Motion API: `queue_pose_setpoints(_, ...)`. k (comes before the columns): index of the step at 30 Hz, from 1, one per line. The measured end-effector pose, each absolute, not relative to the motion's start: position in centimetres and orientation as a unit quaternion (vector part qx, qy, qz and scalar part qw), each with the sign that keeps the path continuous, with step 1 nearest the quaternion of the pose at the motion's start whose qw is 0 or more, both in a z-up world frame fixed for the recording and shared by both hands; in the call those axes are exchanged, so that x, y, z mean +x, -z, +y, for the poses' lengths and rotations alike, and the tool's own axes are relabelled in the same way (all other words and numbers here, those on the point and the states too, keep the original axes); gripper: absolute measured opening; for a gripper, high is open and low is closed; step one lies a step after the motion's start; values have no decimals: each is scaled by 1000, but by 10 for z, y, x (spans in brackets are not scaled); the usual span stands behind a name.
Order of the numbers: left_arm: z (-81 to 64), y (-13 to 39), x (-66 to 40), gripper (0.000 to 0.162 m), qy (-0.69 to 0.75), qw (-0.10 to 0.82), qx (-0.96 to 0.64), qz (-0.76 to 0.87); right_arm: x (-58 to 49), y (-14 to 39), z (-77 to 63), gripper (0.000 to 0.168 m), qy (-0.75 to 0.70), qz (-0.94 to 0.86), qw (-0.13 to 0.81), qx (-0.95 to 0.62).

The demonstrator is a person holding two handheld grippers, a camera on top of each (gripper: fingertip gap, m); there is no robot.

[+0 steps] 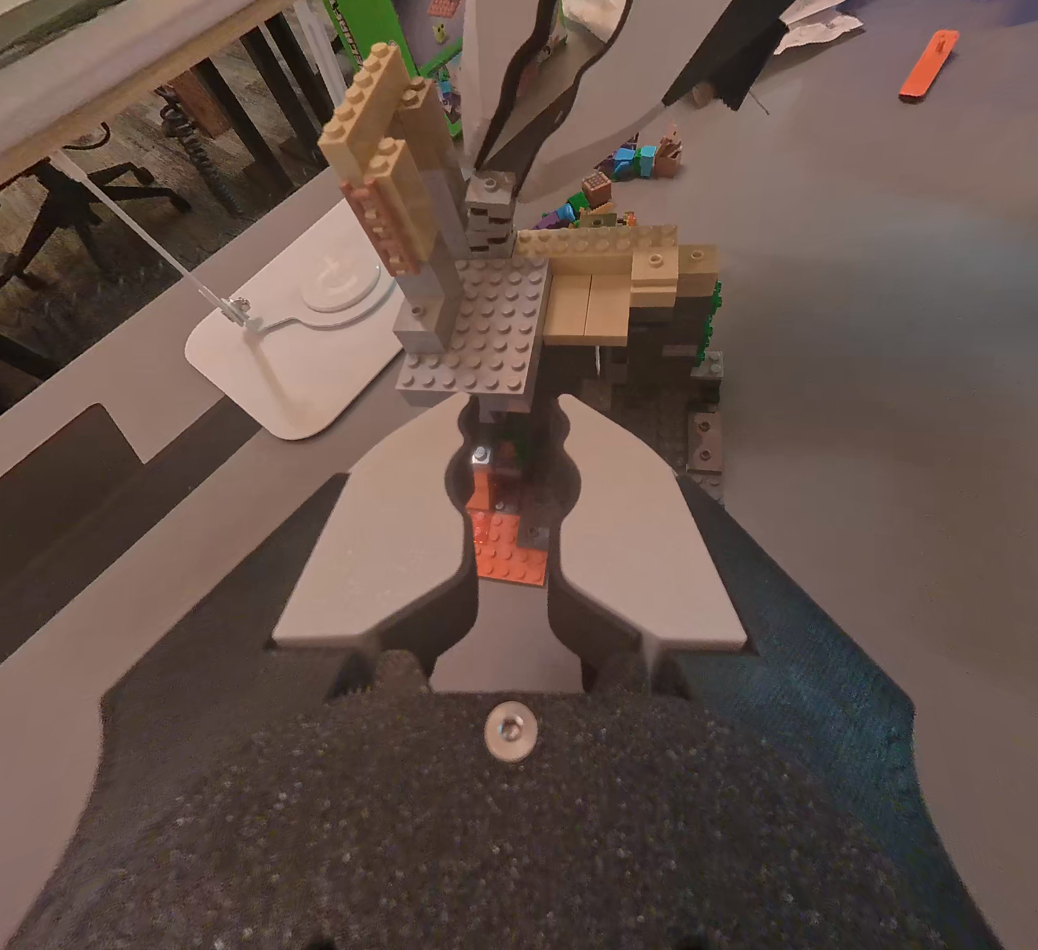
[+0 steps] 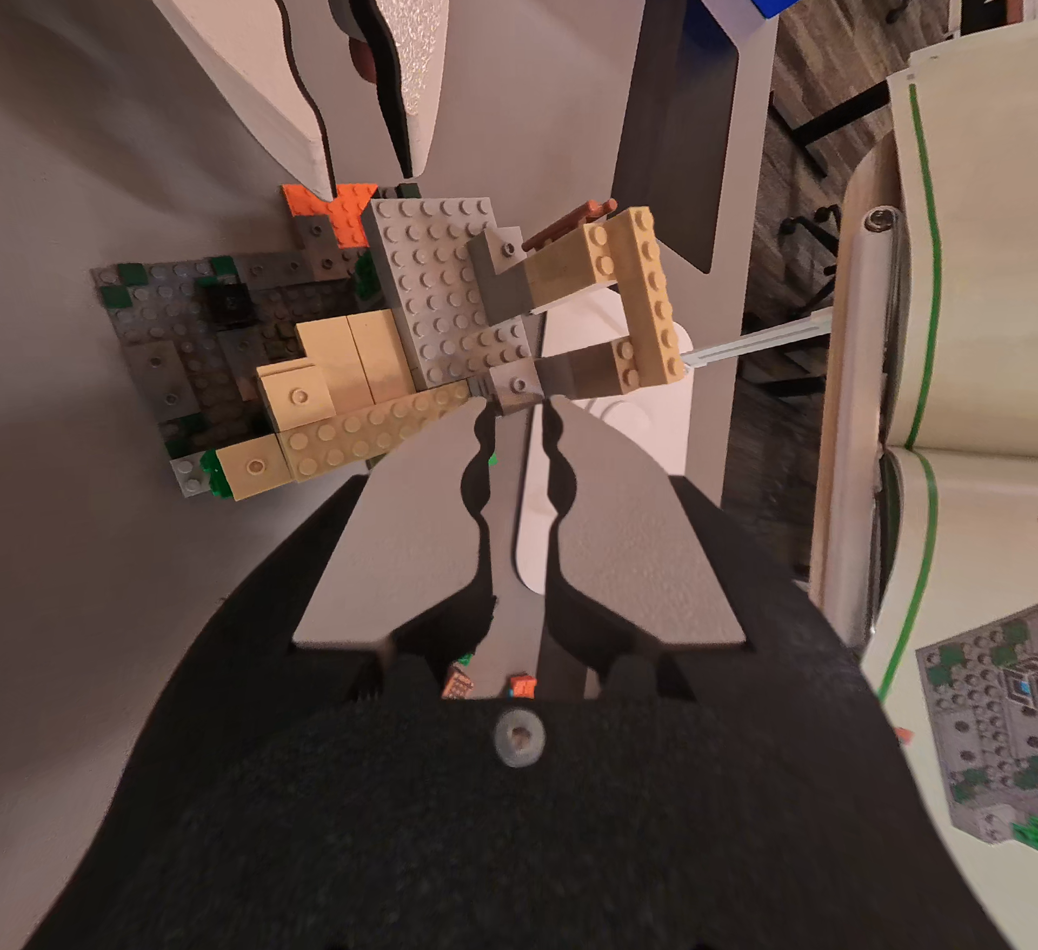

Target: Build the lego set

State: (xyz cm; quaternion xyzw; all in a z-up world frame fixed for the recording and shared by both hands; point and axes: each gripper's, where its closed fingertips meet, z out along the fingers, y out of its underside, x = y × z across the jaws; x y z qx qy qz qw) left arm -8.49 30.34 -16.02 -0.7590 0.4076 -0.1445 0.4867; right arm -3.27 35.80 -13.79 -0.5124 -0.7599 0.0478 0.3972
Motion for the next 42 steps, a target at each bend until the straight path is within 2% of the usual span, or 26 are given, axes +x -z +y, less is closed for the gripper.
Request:
queue_pose_setpoints(19,304,156,-87,23,148,492,-757,404,-32,140,366,8,-10,-740,391,-546)
queue_pose_setpoints(29,303,149,-79,23,152,498,-748,412,-29,142,363,12,-30,-713,392,-580)
queue_pose_setpoints(34,302,148,-79,23,152,499,-746,415,-31,134,348,15,-85,-648,423,-628)
queue_pose_setpoints(42,301,146,-82,22,160,504,-742,412,-43,131,344,19,-57,-474,472,-741)
